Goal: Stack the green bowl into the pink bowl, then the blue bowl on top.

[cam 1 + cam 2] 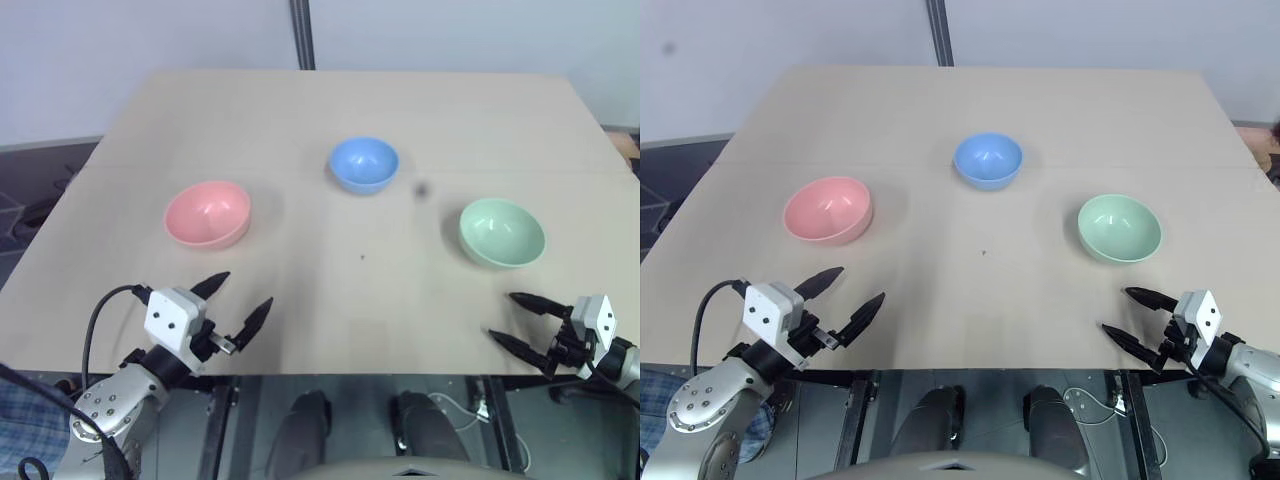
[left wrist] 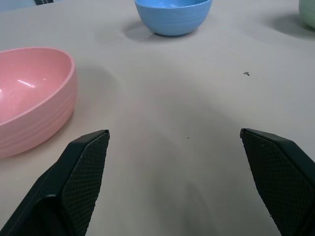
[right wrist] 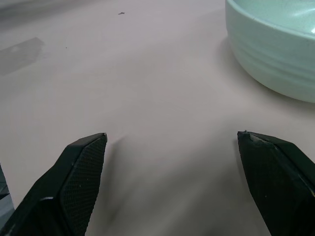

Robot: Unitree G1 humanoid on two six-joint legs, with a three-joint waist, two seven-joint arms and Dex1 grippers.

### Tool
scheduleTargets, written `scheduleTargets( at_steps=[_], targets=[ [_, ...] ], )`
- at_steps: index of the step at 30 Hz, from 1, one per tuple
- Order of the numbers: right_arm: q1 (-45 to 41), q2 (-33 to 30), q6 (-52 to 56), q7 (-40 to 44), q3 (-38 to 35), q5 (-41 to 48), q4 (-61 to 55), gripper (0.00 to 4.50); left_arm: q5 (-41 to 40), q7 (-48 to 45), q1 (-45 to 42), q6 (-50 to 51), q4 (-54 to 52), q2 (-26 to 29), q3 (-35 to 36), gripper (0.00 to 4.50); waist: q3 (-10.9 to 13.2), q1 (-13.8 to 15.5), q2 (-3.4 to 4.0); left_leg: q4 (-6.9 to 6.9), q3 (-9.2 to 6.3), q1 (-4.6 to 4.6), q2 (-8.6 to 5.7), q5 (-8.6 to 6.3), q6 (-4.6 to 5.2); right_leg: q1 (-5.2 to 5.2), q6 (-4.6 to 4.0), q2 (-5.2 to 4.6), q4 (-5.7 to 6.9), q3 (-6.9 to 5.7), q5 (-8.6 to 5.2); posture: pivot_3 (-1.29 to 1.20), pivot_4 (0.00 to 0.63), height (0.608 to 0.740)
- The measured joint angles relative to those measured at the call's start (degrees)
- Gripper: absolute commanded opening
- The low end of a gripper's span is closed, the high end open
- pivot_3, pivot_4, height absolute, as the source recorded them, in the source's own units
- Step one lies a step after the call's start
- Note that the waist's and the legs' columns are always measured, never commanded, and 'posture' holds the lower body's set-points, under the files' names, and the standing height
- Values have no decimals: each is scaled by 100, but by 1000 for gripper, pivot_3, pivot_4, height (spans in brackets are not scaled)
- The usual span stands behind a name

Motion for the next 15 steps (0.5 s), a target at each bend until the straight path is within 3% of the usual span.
scheduleTargets(
  at_steps=[15],
  targets=[
    [-202, 28, -275, 187, 25, -1, 308, 4446, -20, -54, -126, -73, 102, 29, -1, 4500, -2, -6, 2, 1, 2, 5, 0, 0, 0, 2, 0, 1, 6, 3, 0, 0, 150, 740]
  ],
)
